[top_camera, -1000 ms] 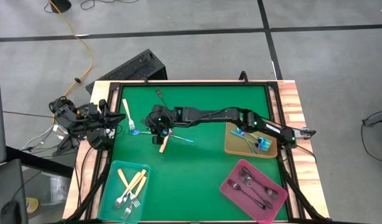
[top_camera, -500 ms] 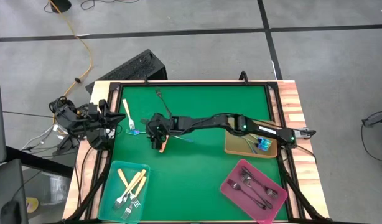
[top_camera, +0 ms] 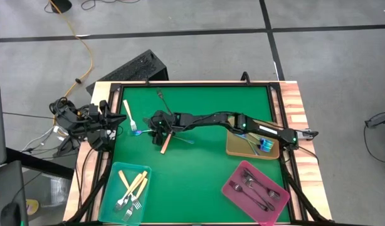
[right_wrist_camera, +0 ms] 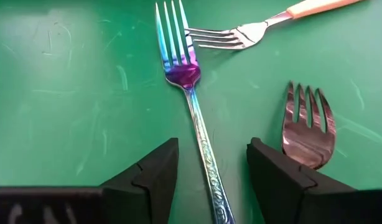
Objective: Sort silverware by color (type)
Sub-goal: Put the blue fork into the orange bin
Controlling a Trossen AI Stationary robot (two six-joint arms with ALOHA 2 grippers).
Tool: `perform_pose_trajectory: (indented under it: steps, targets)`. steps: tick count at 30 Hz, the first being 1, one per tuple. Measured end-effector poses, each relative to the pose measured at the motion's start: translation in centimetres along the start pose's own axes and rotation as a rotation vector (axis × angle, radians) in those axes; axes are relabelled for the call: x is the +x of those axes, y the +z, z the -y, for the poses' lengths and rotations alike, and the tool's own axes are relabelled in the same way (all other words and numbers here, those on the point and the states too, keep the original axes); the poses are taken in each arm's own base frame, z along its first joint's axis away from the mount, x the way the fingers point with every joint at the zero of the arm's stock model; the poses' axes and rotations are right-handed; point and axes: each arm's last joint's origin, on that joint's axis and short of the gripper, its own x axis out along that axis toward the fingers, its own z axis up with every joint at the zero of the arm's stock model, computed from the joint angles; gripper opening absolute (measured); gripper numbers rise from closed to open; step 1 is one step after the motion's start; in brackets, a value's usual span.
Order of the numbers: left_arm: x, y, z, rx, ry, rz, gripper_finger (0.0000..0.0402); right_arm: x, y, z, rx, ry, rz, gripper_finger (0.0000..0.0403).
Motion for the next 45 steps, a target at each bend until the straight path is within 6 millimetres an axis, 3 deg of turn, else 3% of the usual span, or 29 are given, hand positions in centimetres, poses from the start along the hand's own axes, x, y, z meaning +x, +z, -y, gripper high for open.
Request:
perform_pose_trajectory:
  steps: [5, 15, 26, 34, 40, 45]
  targets:
    - [0.0, 0.0, 0.0, 0.000, 0.000, 0.000, 0.0022, 0.4, -0.8, 0.0, -0.001, -0.002, -0.041, 0.0188]
    - [0.0, 0.0, 0.0, 0.000, 0.000, 0.000, 0.0022, 0.7, -1.7, -0.4, 0.005, 0.004, -0.101, 0.0037]
    - [0.0, 0.0, 0.0, 0.001, 0.000, -0.001, 0.0022, 0.1, -0.9, -1.2, 0.027, -0.010, -0.089, 0.0034]
    - [0.0, 0.0, 0.0, 0.002, 0.000, -0.001, 0.0022, -2.4, 1.7, -1.6, 0.024, 0.008, -0.076, 0.0033]
    - [0.0, 0.0, 0.0, 0.001, 0.000, -0.001, 0.0022, -5.2, 5.2, -1.7, 0.013, 0.010, 0.025, 0.0033]
    - [0.0, 0.0, 0.0, 0.000, 0.001, -0.002, 0.0022, -6.4, 6.3, -1.9, -0.003, 0.010, 0.039, 0.0033]
